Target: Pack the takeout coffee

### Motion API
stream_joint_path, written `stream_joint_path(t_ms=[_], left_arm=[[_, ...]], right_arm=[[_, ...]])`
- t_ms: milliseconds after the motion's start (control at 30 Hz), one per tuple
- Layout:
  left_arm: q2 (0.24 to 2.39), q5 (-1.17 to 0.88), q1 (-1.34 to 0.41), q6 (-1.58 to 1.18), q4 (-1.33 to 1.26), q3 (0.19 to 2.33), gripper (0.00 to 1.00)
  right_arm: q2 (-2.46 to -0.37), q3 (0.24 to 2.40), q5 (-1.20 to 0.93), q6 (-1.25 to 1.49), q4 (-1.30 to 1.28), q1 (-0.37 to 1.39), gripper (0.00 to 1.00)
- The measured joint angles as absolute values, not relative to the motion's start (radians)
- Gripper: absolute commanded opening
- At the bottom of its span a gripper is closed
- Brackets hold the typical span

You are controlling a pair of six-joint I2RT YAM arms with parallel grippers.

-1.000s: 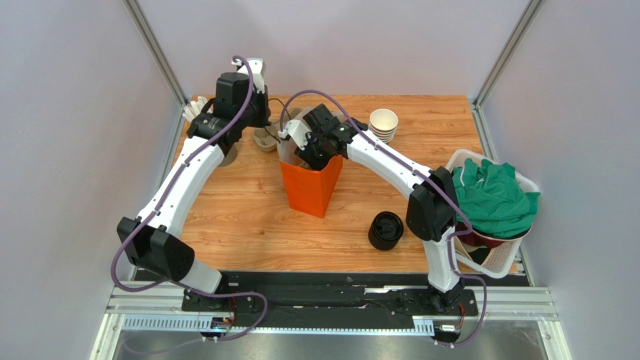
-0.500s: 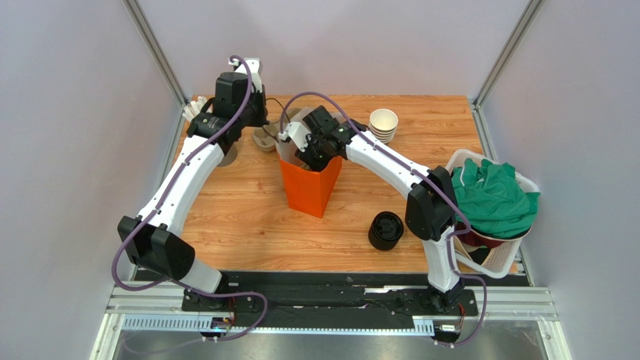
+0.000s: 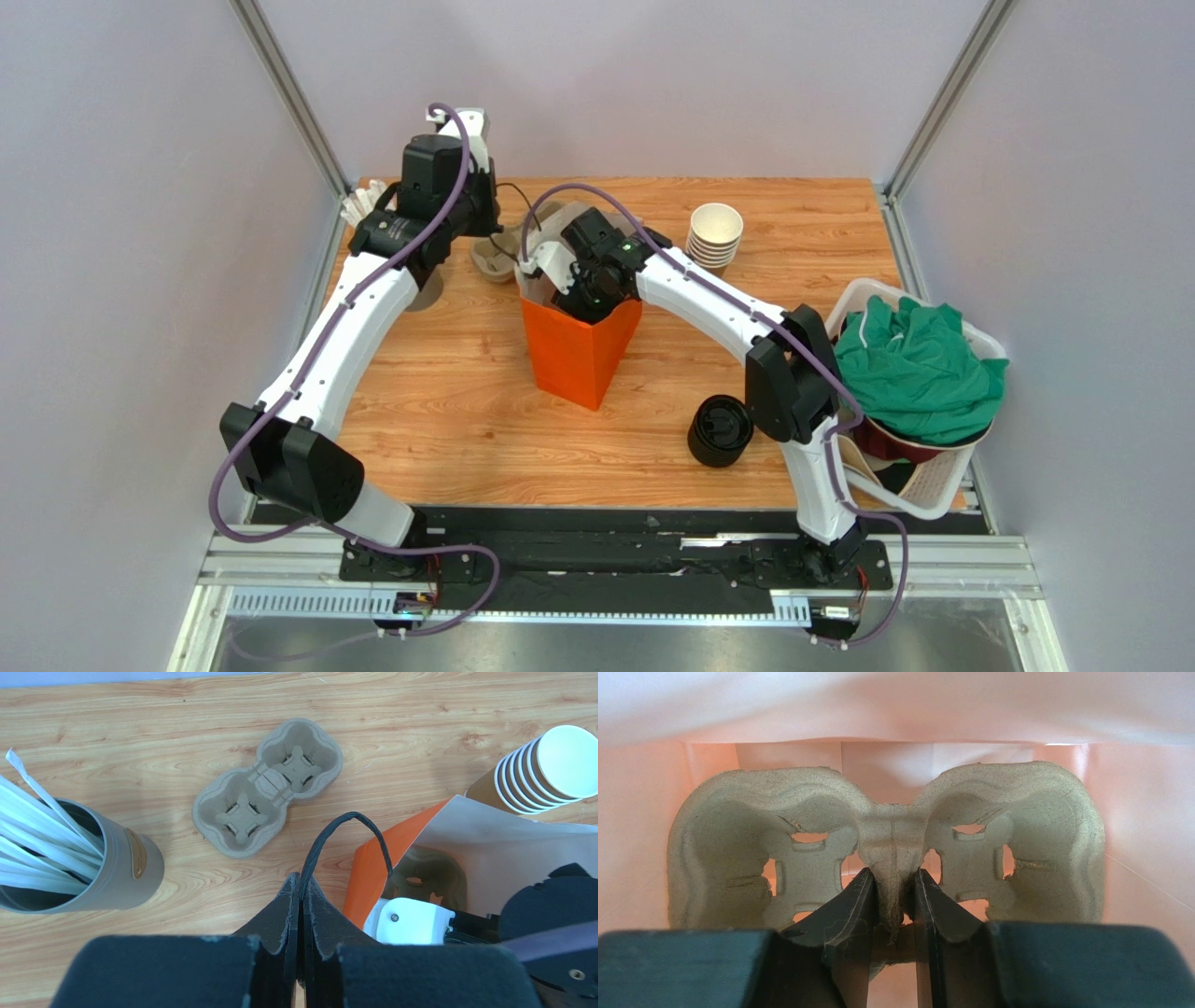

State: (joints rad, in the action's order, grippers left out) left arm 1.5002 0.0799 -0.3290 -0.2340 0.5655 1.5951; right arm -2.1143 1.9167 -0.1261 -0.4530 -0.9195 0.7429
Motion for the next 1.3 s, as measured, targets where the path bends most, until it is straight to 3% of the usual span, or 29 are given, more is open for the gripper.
stream_joint_path(t_ms=[167, 600, 1300], left_arm=[[1.5, 0.08, -0.325, -0.234, 0.566, 1.595, 0.0], [1.5, 0.075, -0.326, -0.236, 0.566, 1.595, 0.0], [1.508, 0.028, -0.325, -0.237, 0.566, 1.595, 0.03]], right_arm=[[-2.128, 1.917, -0.126, -0.453, -0.933, 0.743, 0.29], [-2.128, 1.927, -0.125, -0.453, -0.946, 0.743, 0.57], [-2.082, 2.094, -0.068, -0.457, -0.968, 0.743, 0.83]])
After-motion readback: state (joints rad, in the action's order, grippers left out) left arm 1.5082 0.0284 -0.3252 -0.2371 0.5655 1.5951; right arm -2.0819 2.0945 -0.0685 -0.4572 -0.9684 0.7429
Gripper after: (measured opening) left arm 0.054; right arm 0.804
